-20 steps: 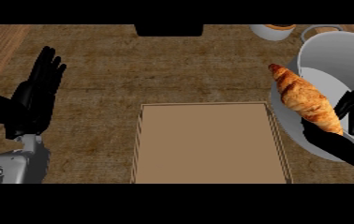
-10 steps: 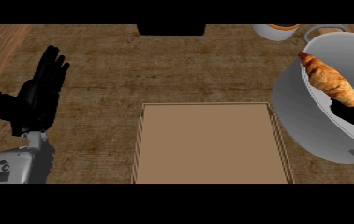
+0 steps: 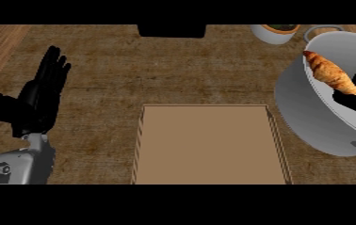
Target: Pick the croissant from the tray and place it in the pot
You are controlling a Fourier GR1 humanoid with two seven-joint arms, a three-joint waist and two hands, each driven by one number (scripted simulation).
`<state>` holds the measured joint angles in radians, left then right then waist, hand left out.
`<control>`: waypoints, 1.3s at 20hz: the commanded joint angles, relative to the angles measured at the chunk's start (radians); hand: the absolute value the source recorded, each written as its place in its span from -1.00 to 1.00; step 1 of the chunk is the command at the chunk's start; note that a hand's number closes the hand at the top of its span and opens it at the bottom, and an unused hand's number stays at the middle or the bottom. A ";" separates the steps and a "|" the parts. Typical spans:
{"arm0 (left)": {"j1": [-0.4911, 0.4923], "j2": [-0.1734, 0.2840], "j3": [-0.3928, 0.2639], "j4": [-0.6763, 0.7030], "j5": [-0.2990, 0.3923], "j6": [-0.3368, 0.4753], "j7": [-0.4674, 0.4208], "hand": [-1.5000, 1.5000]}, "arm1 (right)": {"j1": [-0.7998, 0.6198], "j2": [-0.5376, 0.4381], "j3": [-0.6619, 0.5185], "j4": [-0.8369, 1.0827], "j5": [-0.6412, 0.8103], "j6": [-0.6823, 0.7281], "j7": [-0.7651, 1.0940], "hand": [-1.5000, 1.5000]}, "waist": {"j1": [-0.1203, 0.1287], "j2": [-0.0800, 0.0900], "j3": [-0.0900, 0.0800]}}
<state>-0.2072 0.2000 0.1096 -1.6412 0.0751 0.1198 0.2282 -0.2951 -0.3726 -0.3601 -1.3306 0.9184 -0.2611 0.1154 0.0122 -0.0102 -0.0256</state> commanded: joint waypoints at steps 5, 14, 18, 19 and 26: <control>-0.035 0.005 -0.006 -0.012 -0.011 0.008 0.027 0.00 | -0.034 0.036 -0.059 0.230 -0.190 0.089 -0.109 -1.00 | 0.018 0.020 0.030; -0.012 0.010 0.014 0.013 0.010 -0.011 0.006 0.00 | -0.113 0.066 -0.236 0.213 -0.517 0.187 -0.265 -1.00 | 0.005 0.015 0.031; 0.011 -0.010 -0.008 0.005 -0.020 0.008 -0.013 0.00 | -0.095 0.021 -0.329 0.236 -0.641 0.257 -0.336 -1.00 | -0.006 0.013 0.029; -0.056 -0.012 -0.002 0.027 -0.031 0.039 0.017 0.00 | -0.105 0.045 -0.336 0.243 -0.666 0.254 -0.334 -1.00 | -0.015 0.015 0.029; 0.066 0.011 0.034 -0.022 0.038 -0.044 -0.031 0.00 | 0.003 -0.154 -0.471 0.350 -0.823 0.467 -0.430 -1.00 | -0.012 0.010 0.026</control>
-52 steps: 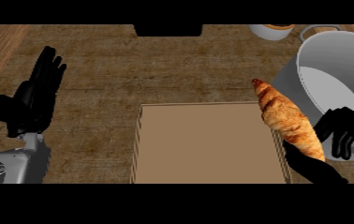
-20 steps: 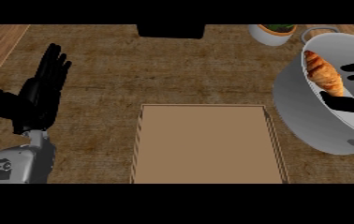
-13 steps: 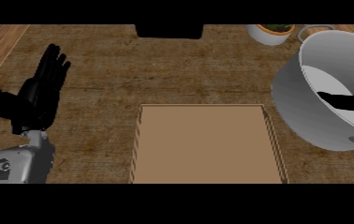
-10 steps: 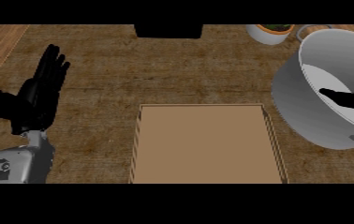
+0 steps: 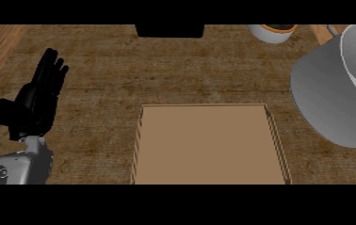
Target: Pick the croissant from the tray and place it in the pot
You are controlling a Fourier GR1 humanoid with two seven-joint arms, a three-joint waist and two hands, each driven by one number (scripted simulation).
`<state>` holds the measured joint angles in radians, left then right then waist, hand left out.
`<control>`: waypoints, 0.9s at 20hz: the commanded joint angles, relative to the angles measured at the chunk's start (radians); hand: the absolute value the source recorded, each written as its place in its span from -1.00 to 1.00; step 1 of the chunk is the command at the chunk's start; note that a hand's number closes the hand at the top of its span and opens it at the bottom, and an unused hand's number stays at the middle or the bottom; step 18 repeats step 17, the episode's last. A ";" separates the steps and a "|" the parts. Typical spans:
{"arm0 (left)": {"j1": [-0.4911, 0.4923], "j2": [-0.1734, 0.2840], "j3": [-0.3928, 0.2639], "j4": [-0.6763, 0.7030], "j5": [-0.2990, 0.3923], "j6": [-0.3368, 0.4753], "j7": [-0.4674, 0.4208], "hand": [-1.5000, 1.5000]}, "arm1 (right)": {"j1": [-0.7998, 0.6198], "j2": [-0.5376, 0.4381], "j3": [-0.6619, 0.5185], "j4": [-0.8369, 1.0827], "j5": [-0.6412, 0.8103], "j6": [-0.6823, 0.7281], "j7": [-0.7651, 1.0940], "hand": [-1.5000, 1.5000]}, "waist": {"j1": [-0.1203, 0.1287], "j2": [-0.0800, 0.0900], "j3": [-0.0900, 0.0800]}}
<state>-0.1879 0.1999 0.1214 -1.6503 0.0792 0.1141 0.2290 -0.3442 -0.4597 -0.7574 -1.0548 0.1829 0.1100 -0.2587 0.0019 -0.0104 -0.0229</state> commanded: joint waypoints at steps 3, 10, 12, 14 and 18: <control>-0.049 0.028 0.023 0.008 0.009 -0.004 0.052 0.00 | 0.080 -0.116 -0.084 0.148 -0.113 0.169 -0.104 -1.00 | -0.006 0.011 0.024; -0.012 -0.009 0.004 0.033 -0.010 -0.007 -0.014 0.00 | 0.097 -0.320 -0.112 0.451 -0.123 0.277 -0.283 -1.00 | 0.004 0.014 0.025; -0.027 0.015 0.044 0.055 0.016 -0.028 -0.021 0.00 | 0.123 -0.321 -0.102 0.451 -0.139 0.288 -0.311 -1.00 | 0.000 0.012 0.024; 0.000 -0.026 -0.025 -0.071 -0.047 0.040 0.050 0.00 | 0.082 -0.349 -0.070 0.561 -0.093 0.263 -0.366 -1.00 | 0.011 0.013 0.026; -0.029 -0.029 -0.009 0.019 -0.036 0.018 0.006 0.00 | 0.105 -0.420 -0.068 0.603 -0.119 0.328 -0.389 -1.00 | 0.002 0.013 0.024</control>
